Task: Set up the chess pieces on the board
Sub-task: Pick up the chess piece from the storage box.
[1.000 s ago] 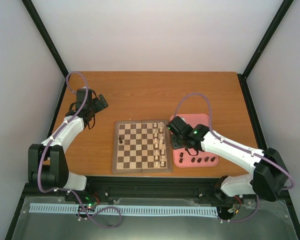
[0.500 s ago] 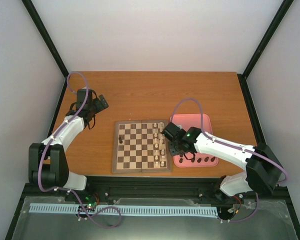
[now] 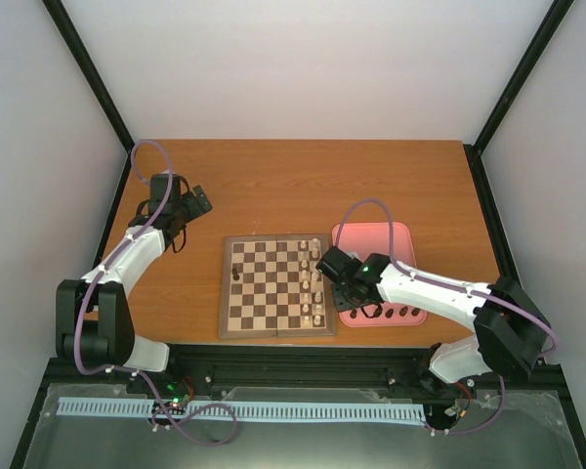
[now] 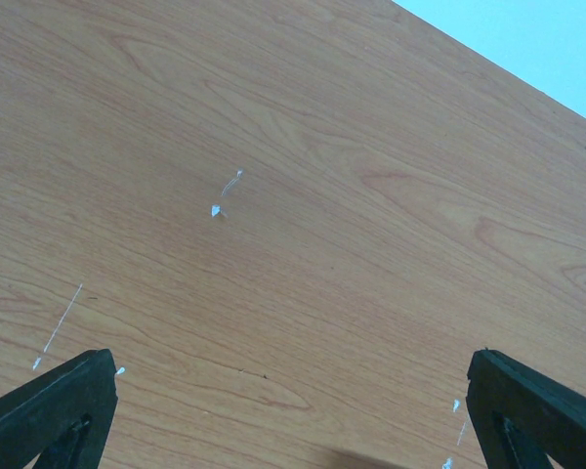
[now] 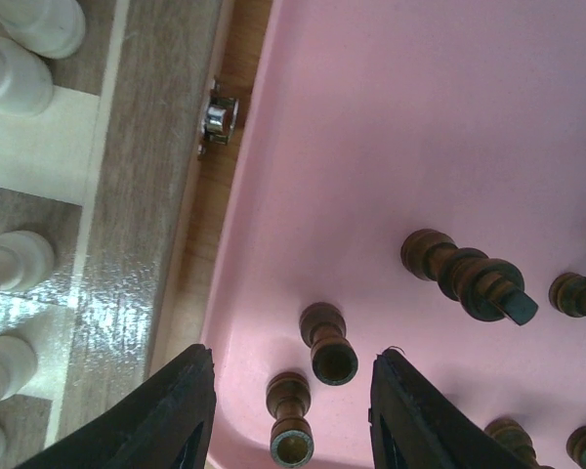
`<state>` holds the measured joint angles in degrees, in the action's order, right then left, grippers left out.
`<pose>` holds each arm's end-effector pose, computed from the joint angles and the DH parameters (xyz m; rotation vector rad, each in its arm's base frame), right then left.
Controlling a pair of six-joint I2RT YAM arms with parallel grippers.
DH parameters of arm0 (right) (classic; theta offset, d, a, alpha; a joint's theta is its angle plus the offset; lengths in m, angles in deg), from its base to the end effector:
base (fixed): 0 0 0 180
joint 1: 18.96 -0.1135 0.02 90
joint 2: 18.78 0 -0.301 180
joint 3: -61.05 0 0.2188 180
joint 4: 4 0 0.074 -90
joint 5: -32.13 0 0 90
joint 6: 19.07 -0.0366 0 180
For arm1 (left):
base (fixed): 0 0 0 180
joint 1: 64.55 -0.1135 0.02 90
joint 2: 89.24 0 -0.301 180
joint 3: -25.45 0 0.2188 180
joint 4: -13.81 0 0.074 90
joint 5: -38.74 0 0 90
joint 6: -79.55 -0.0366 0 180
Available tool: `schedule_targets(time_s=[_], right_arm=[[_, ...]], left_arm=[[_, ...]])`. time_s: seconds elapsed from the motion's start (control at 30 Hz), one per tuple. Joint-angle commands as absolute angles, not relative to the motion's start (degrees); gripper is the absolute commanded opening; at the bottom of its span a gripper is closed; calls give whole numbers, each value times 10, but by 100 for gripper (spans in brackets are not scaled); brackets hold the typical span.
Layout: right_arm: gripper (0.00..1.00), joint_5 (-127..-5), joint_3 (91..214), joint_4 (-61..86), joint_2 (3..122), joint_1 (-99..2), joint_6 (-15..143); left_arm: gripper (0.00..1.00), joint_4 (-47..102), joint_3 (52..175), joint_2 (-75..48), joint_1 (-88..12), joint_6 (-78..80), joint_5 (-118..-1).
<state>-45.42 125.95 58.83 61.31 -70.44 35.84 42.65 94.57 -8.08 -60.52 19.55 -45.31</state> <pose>0.1321 0.1532 0.2453 -0.3728 2.8169 -0.0212 0.2708 -0.0153 0.2930 -0.5667 2.2157 -0.1921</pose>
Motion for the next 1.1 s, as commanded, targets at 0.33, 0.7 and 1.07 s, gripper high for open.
schedule_targets(time_s=[0.33, 0.7, 1.07], right_arm=[[44, -422, 1248, 590, 638, -708, 343], [37, -415, 1245, 583, 658, -705, 348], [37, -418, 1238, 571, 666, -698, 352]], left_arm=[[100, 427, 969, -79, -602, 196, -453], [100, 428, 969, -80, -602, 197, -450], [100, 427, 968, -79, -602, 197, -451]])
